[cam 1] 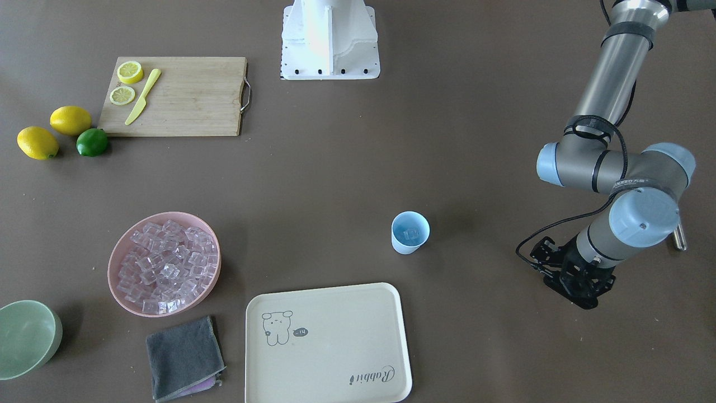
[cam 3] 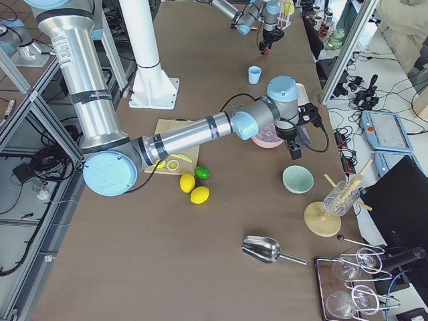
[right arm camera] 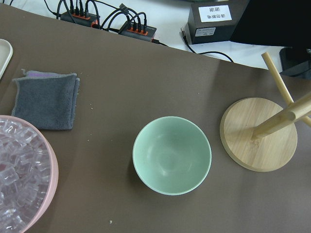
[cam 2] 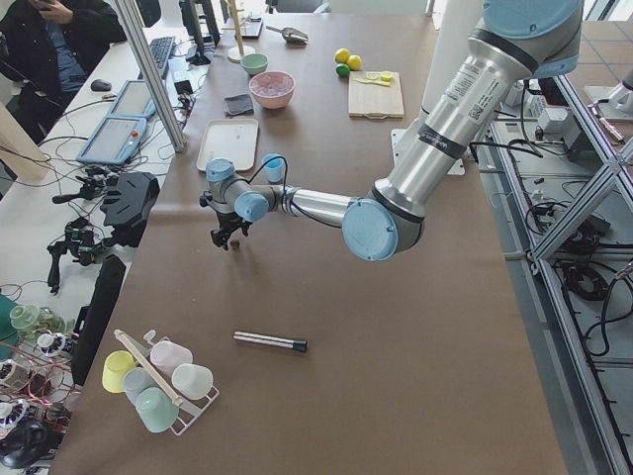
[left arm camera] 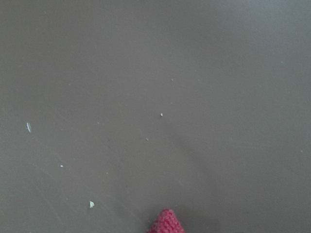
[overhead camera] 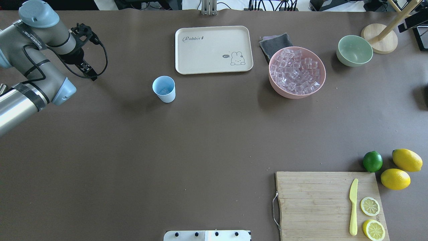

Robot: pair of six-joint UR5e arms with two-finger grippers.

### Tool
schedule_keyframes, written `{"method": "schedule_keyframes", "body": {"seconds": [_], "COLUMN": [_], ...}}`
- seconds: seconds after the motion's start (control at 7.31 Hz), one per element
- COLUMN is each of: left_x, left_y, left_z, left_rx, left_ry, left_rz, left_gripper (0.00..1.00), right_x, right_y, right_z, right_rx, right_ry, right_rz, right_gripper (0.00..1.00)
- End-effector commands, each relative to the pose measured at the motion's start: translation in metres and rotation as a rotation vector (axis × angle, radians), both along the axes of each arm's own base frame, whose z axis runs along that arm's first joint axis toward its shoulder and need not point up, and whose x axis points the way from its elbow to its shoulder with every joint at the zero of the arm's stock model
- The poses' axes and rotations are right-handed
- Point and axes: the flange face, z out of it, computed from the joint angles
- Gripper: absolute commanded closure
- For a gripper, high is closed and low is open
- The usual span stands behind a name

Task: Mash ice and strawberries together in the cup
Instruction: 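Move the left gripper down onto the red strawberry and grasp it, then carry the strawberry with the left gripper over the light blue cup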

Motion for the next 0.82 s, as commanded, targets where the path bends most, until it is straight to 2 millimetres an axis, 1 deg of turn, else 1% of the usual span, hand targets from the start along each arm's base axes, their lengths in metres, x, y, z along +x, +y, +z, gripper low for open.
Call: {"method": "schedule_keyframes", "body": {"seconds": [0.0,0.14,0.27,0.41,0.55,0.68], "left_x": [0.000,0.000,0.000,-0.001,-0.003,-0.011], "left_y": [0.000,0.000,0.000,0.000,-0.001,-0.007], "left_z": [0.000,-0.001,-0.002,-0.001,-0.002,-0.016], "left_rx": [0.001,0.003,0.005,0.002,0.004,0.018], "left_ry": [0.001,0.003,0.003,0.003,0.004,0.017], "left_rz": [0.002,0.002,0.002,-0.001,-0.005,-0.023], "left_gripper": [0.47,0.56,0.69,0.83,0.86,0.88], "right_x": [0.001,0.002,0.002,0.002,0.002,0.002], "right_y": [0.003,0.005,0.005,0.005,0.005,0.004], "right_z": [0.001,0.001,0.001,0.002,0.000,-0.001], "right_rx": [-0.002,0.001,-0.001,-0.004,0.001,0.001], "right_ry": [-0.001,-0.001,-0.002,-0.001,-0.002,-0.002], "right_rz": [0.002,0.003,0.004,0.004,0.004,0.004], "right_gripper": [0.01,0.01,0.01,0.01,0.01,0.01]}}
